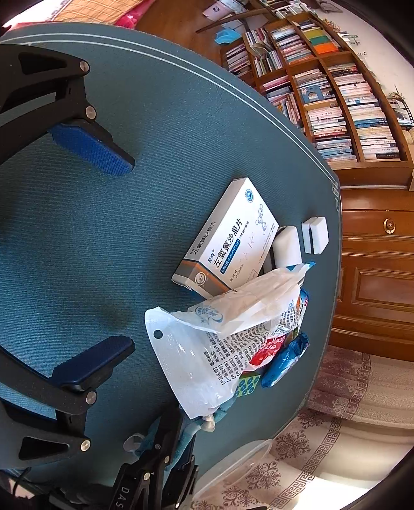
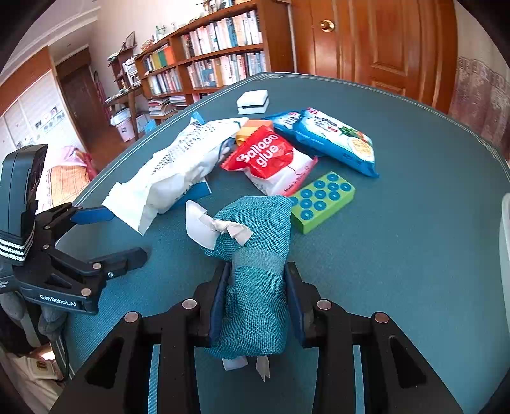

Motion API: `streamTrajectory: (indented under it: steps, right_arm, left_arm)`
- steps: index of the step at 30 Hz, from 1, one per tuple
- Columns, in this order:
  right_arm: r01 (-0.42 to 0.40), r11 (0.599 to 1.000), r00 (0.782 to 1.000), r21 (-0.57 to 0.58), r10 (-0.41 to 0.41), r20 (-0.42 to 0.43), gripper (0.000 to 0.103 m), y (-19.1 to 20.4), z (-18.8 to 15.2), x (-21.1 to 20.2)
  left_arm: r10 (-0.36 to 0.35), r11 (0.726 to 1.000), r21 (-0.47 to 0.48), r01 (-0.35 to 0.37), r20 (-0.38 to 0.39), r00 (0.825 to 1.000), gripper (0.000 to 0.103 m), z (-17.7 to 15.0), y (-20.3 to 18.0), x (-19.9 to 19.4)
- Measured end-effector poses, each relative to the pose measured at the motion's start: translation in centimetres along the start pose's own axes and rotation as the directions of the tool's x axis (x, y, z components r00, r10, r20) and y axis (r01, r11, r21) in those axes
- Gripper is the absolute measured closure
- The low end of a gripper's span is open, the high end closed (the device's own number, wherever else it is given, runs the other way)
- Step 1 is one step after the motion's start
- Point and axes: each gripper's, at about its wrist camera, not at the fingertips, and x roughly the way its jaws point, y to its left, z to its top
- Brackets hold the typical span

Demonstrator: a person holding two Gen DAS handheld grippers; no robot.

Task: Organize objects
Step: 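Carry blue cloth toward bowl with right tool while left tool grasps white bag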

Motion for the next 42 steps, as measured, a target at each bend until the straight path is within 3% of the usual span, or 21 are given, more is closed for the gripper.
streamTrajectory:
  steps: [8, 15, 26, 38, 42]
  right_arm:
    - [0.062, 0.99, 0.998, 0.13, -0.064, 0.014, 0.067, -1.6, -1.6, -1.4]
    - [0.122, 0.987, 0.992, 0.107, -0.126, 0.032, 0.066, -0.5, -2.2, -1.2]
    - [0.104, 0.986, 0.993, 0.128, -0.111, 0.047, 0.066, -0.7, -2.5, -1.3]
    - [0.088, 0.986, 0.994, 0.141, -0.096, 0.053, 0.066, -0.9, -2.6, -1.3]
    - [0.087, 0.986, 0.994, 0.141, -0.095, 0.054, 0.066, -0.9, -2.6, -1.3]
  left_arm:
    - [-0.034, 0.995, -0.098, 0.031, -0.025, 0.999, 0.0, 0.9, 1.3, -0.6]
    - [0.003, 0.996, -0.089, -0.002, 0.019, 1.0, 0.0, 2.3, 0.4, -2.3]
    - [0.032, 0.997, -0.066, -0.027, 0.071, 0.997, 0.0, 6.5, -2.5, -1.7]
    - [0.124, 0.991, -0.046, -0.123, 0.031, 0.992, 0.001, 8.4, -3.9, 2.0]
    - [0.122, 0.991, -0.056, -0.122, 0.0, 0.992, 0.018, 8.3, -3.6, 2.8]
